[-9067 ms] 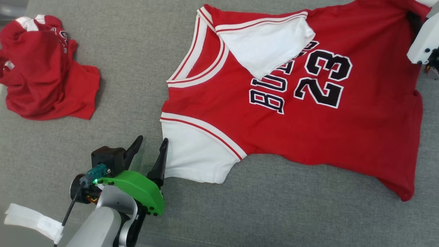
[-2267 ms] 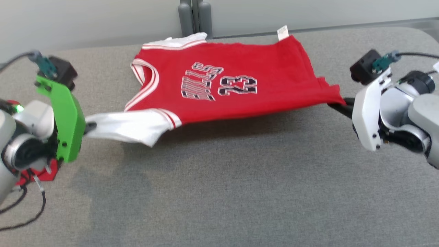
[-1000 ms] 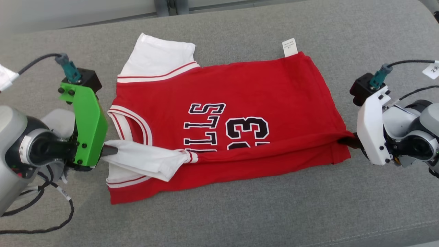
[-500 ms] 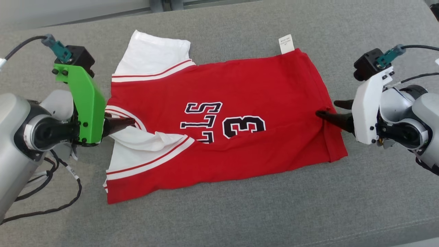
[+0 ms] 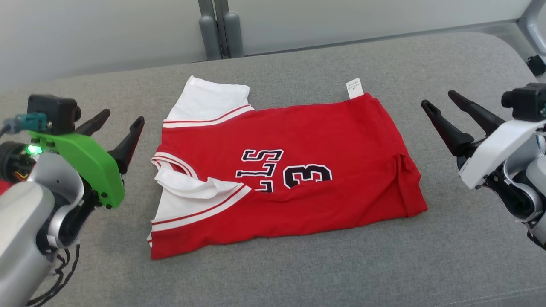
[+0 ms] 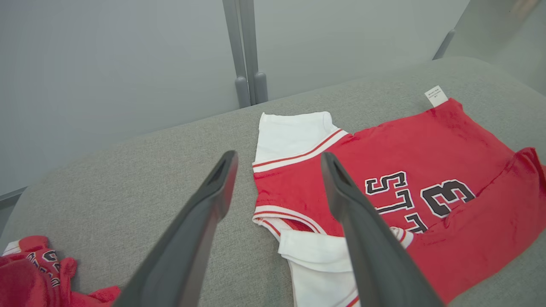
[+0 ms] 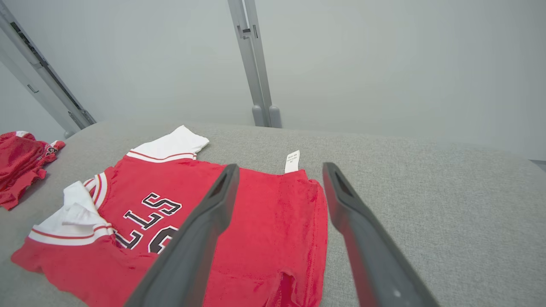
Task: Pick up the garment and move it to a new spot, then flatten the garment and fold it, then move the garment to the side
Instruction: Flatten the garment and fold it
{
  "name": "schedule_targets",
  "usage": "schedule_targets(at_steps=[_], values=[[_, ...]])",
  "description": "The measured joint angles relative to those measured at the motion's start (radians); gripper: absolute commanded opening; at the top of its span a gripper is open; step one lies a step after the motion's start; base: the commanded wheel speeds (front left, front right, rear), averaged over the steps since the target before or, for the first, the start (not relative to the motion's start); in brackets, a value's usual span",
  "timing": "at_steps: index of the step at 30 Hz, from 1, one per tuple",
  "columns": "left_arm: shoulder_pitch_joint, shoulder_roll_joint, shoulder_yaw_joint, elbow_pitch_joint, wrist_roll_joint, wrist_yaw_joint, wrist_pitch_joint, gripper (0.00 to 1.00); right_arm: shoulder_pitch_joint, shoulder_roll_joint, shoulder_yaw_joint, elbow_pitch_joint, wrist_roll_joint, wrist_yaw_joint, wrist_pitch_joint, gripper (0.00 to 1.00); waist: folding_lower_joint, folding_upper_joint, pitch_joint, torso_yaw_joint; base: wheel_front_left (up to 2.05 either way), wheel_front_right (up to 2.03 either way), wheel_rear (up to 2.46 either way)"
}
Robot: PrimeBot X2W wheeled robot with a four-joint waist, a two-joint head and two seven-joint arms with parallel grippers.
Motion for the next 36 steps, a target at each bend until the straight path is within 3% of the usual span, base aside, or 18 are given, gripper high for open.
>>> schedule_targets(at_steps=[4,9,17,21,27,30,36], values=[[0.096,-0.006,0.029,-0.058,0.050,0.068,-0.186,1.00,0.102,0.030,-0.095,0.012,-0.069,0.000,-0.108,1.00,0.0000,0.0000,-0.037,0.006,0.00,0.00,0.00],[0.218,-0.040,0.058,-0.110,0.099,0.161,-0.386,1.00,0.266,0.094,-0.240,-0.015,-0.165,0.000,-0.144,1.00,0.0000,0.0000,-0.071,0.021,0.00,0.00,0.00],[0.418,-0.098,0.135,-0.165,0.153,0.243,-0.446,1.00,0.511,0.230,-0.477,-0.087,-0.346,0.000,-0.152,1.00,0.0000,0.0000,-0.098,0.029,0.00,0.00,0.00],[0.514,-0.152,0.221,-0.175,0.190,0.242,-0.449,1.00,0.599,0.301,-0.545,-0.113,-0.416,0.000,-0.122,1.00,0.0000,0.0000,-0.090,0.026,0.00,0.00,0.00],[0.559,-0.189,0.281,-0.168,0.252,0.188,-0.449,1.00,0.634,0.354,-0.602,-0.151,-0.490,0.000,-0.051,1.00,0.0000,0.0000,-0.072,0.032,0.00,0.00,0.00],[0.561,-0.200,0.281,-0.144,0.253,0.169,-0.448,1.00,0.632,0.380,-0.623,-0.156,-0.509,0.000,-0.004,1.00,0.0000,0.0000,-0.063,0.036,0.00,0.00,0.00],[0.564,-0.219,0.225,-0.042,0.214,0.136,-0.329,1.00,0.587,0.423,-0.655,-0.095,-0.558,0.000,0.107,1.00,0.0000,0.0000,-0.033,0.037,0.00,0.00,0.00]])
